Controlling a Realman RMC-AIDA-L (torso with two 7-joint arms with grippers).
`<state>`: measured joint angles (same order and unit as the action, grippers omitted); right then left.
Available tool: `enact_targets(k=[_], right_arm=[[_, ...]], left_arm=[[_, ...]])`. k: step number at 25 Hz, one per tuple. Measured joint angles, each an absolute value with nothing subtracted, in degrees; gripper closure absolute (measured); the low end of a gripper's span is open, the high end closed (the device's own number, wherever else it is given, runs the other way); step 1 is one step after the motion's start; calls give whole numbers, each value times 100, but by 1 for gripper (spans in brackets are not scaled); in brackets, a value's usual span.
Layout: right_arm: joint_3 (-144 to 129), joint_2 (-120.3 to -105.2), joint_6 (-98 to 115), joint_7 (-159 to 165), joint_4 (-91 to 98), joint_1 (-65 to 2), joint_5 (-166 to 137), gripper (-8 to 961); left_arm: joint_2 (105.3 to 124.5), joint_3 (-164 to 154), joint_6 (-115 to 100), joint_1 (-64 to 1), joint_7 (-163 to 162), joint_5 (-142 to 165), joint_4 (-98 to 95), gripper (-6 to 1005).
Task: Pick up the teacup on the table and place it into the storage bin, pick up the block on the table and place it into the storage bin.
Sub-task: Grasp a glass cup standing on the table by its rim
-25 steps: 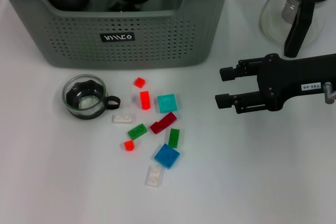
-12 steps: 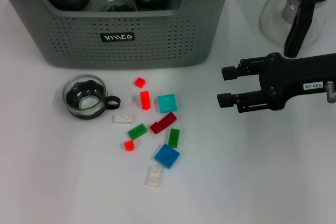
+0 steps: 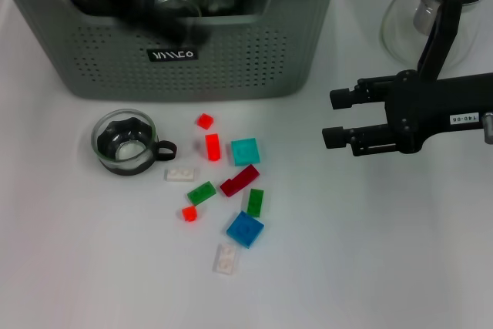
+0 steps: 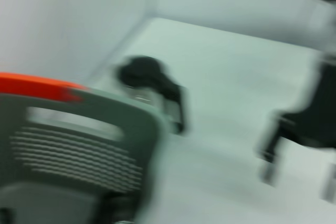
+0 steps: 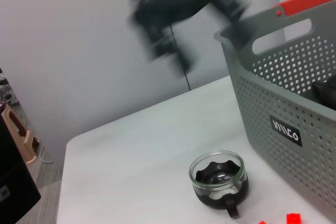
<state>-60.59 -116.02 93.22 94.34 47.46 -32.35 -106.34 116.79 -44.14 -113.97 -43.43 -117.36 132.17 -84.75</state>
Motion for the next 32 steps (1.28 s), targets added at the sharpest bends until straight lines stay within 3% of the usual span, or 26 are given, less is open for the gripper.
enact_targets(k=[5,10,24,32], right_arm=[[-5973,-11601,9325,9490,4746,-3234,-10634,204],[-5932,-11593,9324,9603,4746,-3258,-10634,204],[-5932,-11614,9257,9606,4684,-3287,-10634,205],[-5863,-11626,9231,9607,4684,-3243,-10634,205]], left_arm=[[11961,-4828,-11597,-3614,-10991,13187,-8824,210],[12079,-5257,-11428,-3115,-10655,13447,-8837,211],[12163,-6116,-10033,-3094,-10346,15203,-7683,214],[12347,-6514,-9336,-3101,-10387,15962,-7335,215]])
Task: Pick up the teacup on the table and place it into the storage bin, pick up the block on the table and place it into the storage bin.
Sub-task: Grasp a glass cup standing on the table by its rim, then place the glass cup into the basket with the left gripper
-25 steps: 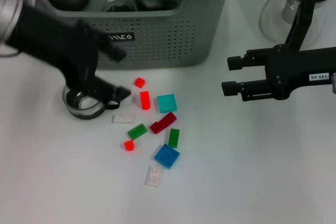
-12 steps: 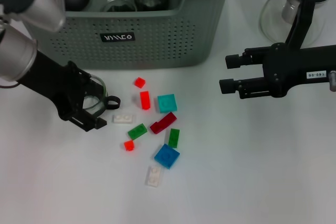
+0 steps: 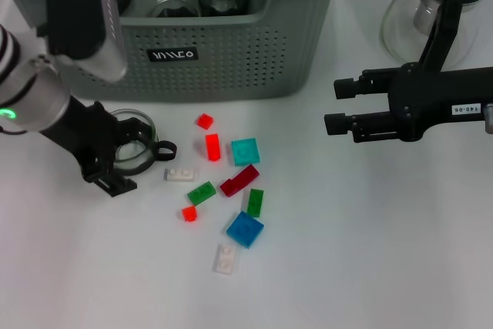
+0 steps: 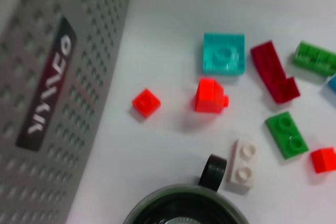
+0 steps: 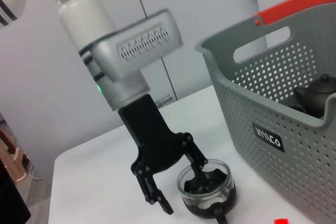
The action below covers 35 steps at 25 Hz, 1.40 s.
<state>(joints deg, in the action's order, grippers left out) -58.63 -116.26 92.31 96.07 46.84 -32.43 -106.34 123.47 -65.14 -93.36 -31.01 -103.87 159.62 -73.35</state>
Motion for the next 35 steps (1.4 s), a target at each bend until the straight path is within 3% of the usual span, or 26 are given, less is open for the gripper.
enact_targets(k=[16,24,35], right_arm=[[-5862,-11607,9150,9597,4684,-3269,-10635,205],[-5862,-11593,9149,9591,4684,-3253,-10635,205],[-5862,-11592,9149,9572,4685,-3243,-10635,205]], left_arm=[[12434,-6726,-9086,-3160,-10465,16189,-7071,215],[12428,-6727,-9135,-3186,-10473,16194,-7057,399],[12434,-6717,-9353,-3212,-10483,16104,-7088,858]])
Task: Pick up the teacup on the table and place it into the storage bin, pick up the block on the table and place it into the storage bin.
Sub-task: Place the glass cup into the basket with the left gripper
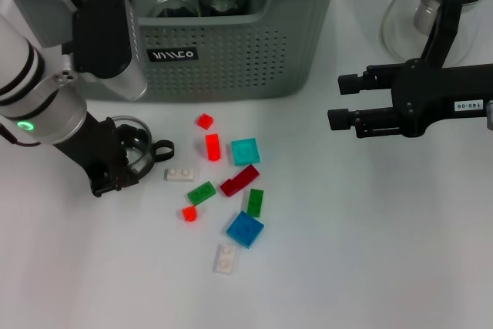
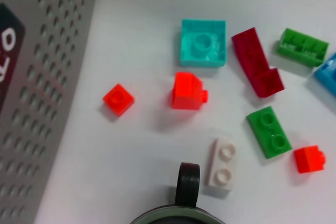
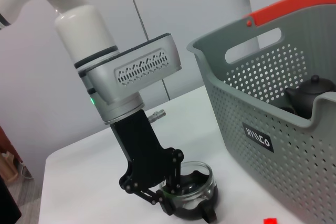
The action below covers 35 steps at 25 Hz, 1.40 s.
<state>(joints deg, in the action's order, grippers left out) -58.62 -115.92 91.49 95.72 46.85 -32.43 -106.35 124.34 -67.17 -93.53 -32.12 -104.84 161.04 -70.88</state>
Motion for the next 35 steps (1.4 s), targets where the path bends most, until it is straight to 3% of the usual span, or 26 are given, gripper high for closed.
enact_targets(k=[5,8,15,19,25,29,35], right_arm=[[-5862,-11589,9149,9566,4685,-3238,-10635,205],[-5862,-11579,9151,9555,4678,-3236,-10635,205],[-5863,-11575,9192,9530,4629,-3226,-10723,205],[-5862,-11579,9202,9539,4626,-3228,-10826,205],[-5873,-11591,9238,9566,4623,-3289,-10846,205],[-5901,-11614,9243,9599,4623,-3324,-10846,205],[-5899,-11628,9252,9660,4623,-3332,-10846,205]], left_arm=[[12415,-6432,-9744,-3261,-10478,15808,-7267,966],[12338,-5719,-10479,-3488,-10423,15274,-7335,966],[11873,-3255,-11500,-4146,-10777,13239,-7208,966],[11579,-2968,-10729,-4342,-11317,12634,-7006,966],[11388,-3912,-8416,-4682,-11901,12910,-6346,965],[11374,-4711,-7012,-4985,-12341,13524,-5682,966],[11590,-5297,-5937,-5453,-12750,14685,-4927,965]])
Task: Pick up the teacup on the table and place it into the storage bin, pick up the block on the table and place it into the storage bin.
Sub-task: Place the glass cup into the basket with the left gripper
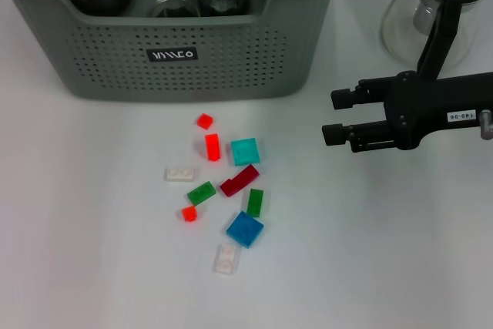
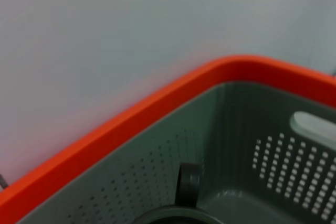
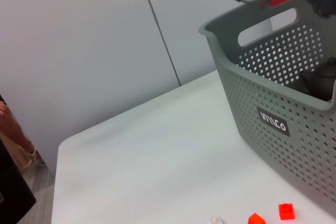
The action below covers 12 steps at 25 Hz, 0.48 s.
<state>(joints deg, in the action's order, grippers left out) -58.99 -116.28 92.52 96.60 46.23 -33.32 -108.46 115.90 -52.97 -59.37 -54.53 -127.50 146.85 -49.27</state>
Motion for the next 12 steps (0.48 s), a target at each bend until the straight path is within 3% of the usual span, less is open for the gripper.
enact_targets(k=[6,12], right_arm=[[-5882,-11637,9255,9668,4623,-3305,-10846,205],[-5886,-11629,9255,9661,4623,-3318,-10845,205]], left_arm=[[11901,-5424,-5772,-5585,-12879,15596,-4907,966],[12094,-5494,-5630,-5601,-12897,15916,-4850,965]])
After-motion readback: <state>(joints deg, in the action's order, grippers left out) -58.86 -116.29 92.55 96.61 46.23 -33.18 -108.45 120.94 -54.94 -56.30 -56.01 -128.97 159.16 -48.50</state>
